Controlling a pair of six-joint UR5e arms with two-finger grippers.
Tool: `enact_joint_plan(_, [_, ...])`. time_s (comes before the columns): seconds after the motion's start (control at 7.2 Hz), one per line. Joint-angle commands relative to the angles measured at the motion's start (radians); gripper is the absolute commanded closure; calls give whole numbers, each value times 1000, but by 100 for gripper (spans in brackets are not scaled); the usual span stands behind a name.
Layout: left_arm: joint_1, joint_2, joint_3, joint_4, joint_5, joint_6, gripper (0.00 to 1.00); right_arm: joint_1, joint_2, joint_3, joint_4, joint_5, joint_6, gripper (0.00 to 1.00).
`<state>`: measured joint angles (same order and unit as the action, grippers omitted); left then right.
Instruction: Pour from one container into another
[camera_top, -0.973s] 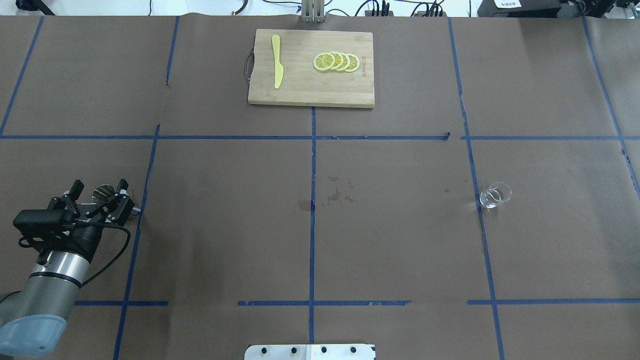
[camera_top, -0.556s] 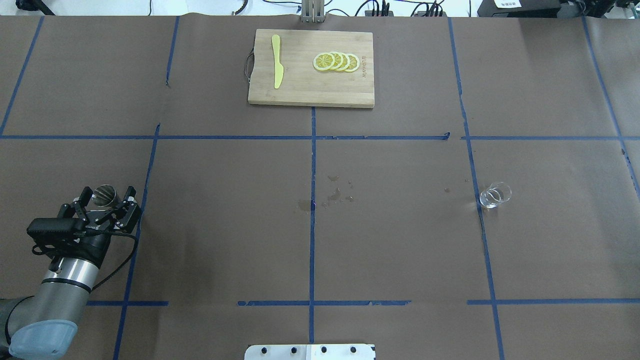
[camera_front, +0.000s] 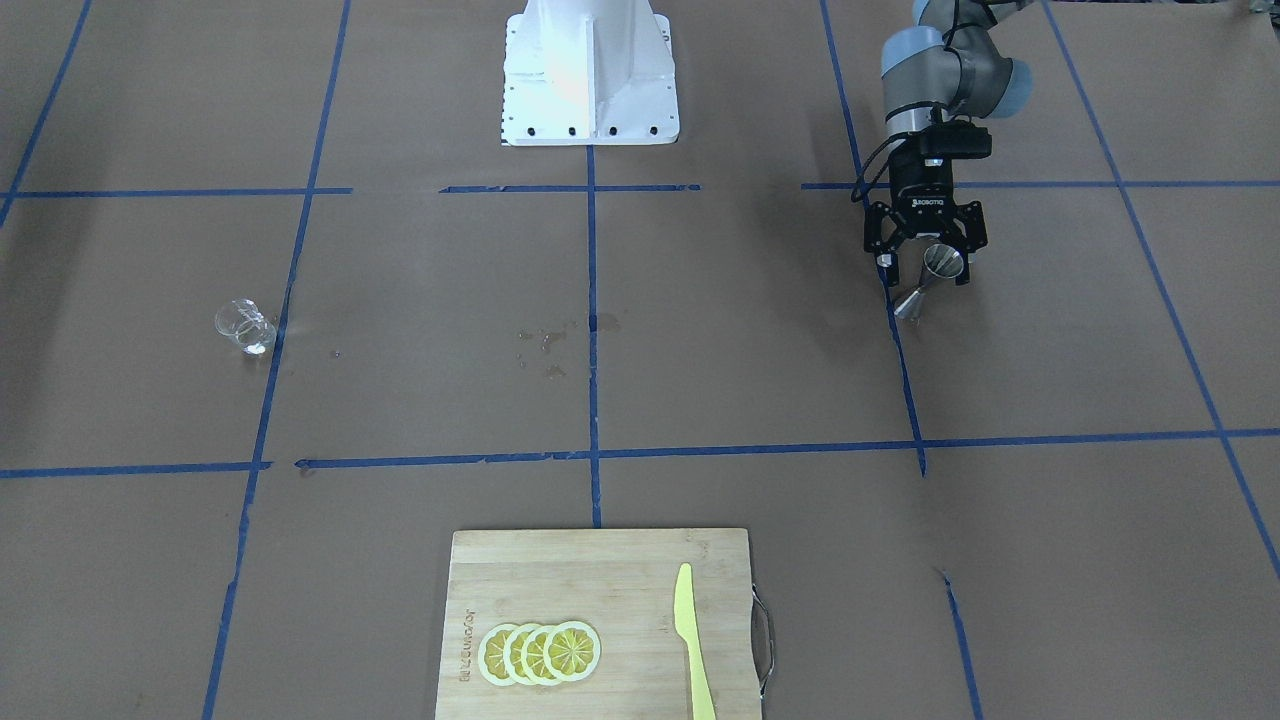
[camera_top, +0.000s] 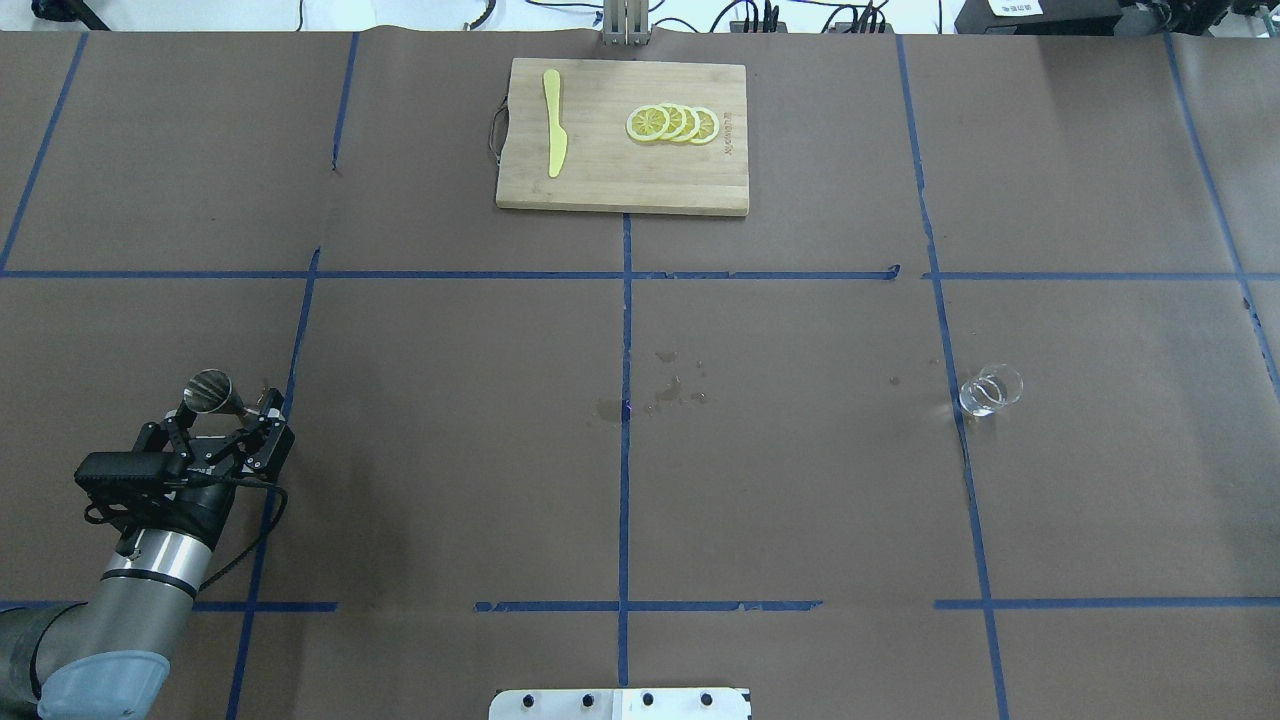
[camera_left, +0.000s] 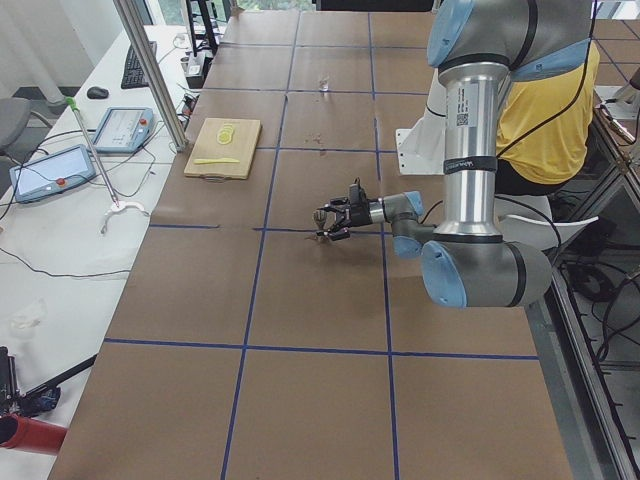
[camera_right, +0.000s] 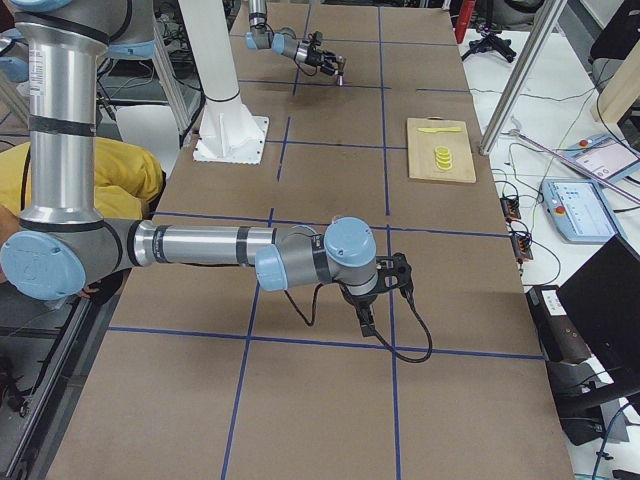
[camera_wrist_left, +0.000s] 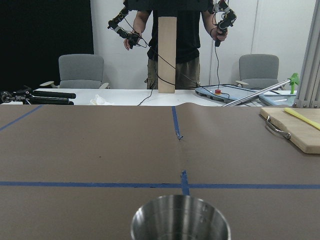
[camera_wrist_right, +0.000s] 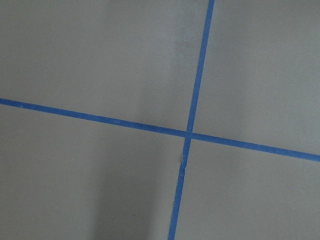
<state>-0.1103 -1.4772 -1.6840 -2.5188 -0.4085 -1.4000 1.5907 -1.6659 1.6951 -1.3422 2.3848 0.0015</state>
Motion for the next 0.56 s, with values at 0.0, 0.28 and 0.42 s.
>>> enact_joint_plan(0.0, [4, -12, 24, 0, 0, -1, 21, 0, 0, 0, 0, 1, 0, 0])
enact_joint_plan(0.28, [4, -14, 27, -2, 0, -2, 25, 0, 0, 0, 0, 1, -2, 0])
enact_joint_plan(0.42, [4, -14, 35, -2, 0, -2, 25, 0, 0, 0, 0, -1, -2, 0])
